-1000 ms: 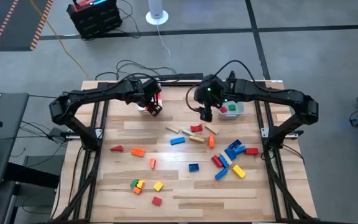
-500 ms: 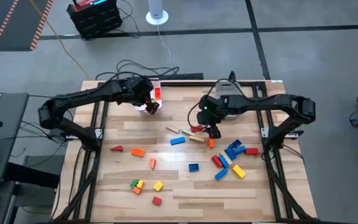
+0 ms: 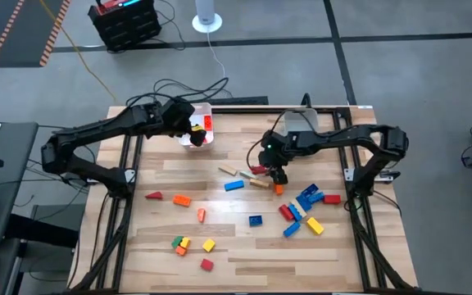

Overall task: Sort blocks by size
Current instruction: Put the red crescent wooden block into the white bin

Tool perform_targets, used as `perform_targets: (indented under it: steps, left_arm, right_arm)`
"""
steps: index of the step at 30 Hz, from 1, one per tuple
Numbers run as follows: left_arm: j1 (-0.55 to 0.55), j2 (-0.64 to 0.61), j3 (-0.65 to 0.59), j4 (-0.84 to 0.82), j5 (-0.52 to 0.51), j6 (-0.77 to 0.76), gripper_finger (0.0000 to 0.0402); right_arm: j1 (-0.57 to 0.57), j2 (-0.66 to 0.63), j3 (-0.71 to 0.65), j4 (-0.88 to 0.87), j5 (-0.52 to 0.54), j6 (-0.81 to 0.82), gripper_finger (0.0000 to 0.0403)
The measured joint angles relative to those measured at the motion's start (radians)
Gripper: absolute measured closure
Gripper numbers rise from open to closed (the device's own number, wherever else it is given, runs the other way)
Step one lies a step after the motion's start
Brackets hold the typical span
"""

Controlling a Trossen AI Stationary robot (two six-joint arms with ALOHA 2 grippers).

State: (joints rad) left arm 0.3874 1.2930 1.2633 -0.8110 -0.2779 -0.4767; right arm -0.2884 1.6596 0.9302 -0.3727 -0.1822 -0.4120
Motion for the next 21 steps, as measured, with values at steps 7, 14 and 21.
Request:
perform_targets:
  steps: [7,14,21]
  left_arm:
    - [-0.018,0.0,0.0,-0.009,0.001,-0.014,0.0118]
    - [-0.029,0.0,0.0,-0.01,0.004,-0.015,0.0118]
    - [-0.029,0.0,0.0,-0.009,0.007,-0.009,0.0118]
  right_arm:
    - [-0.009,0.052,0.006,0.042,0.043,0.062,0.0133]
    - [-0.01,0.02,0.003,0.045,0.051,0.075,0.0144]
    - [-0.001,-0.023,0.005,0.063,0.053,0.096,0.0145]
